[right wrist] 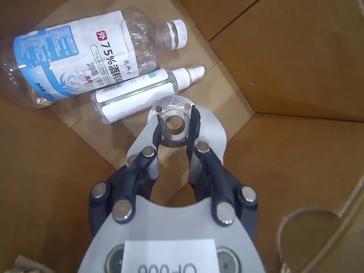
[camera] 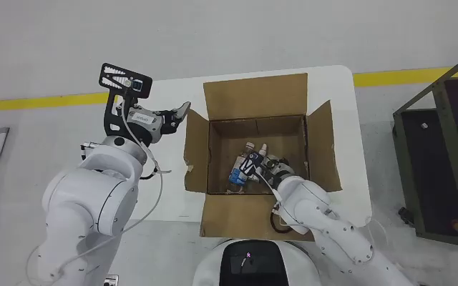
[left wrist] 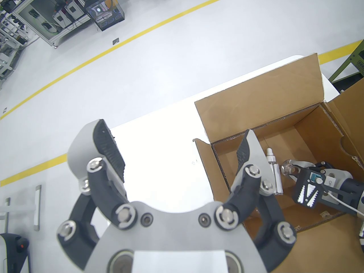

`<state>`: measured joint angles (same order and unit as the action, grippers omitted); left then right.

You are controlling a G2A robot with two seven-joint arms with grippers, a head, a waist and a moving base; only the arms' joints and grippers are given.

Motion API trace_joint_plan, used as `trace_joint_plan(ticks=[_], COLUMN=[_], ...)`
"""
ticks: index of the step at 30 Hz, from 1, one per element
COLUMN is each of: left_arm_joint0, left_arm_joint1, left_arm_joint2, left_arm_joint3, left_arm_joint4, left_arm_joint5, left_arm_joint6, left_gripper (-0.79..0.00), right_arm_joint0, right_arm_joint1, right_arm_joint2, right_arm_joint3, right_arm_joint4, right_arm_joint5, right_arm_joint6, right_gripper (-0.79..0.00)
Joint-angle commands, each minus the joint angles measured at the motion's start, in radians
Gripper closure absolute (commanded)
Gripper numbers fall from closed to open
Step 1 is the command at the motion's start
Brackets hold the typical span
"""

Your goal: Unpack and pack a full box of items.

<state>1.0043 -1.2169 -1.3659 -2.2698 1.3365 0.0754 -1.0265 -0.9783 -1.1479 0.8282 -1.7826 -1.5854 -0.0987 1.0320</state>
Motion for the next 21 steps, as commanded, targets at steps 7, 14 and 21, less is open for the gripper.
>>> trace_joint_plan(ticks=[7,14,21], left_arm_joint0=[0.000,0.000,0.000], left_arm_joint1=[0.000,0.000,0.000], left_arm_joint2=[0.000,0.000,0.000], left_arm_joint3=[0.000,0.000,0.000], left_arm_joint4=[0.000,0.000,0.000], left_arm_joint5=[0.000,0.000,0.000], left_arm_joint6=[0.000,0.000,0.000], left_gripper=[-0.785,-0.785,-0.785], right_arm_joint0=[0.016,0.003,-0.051], right_arm_joint1=[-0.017,-0.023,-0.009], right_arm_joint2=[0.004,0.059,0.237], right_arm_joint3=[0.025,-0.021,-0.221], right_arm_joint4=[0.003,0.049,0.170], right_arm_joint5=[-0.017,-0.004,-0.012], right_arm_joint6=[0.033,0.020,-0.093], right_gripper=[-0.499,-0.690,-0.252])
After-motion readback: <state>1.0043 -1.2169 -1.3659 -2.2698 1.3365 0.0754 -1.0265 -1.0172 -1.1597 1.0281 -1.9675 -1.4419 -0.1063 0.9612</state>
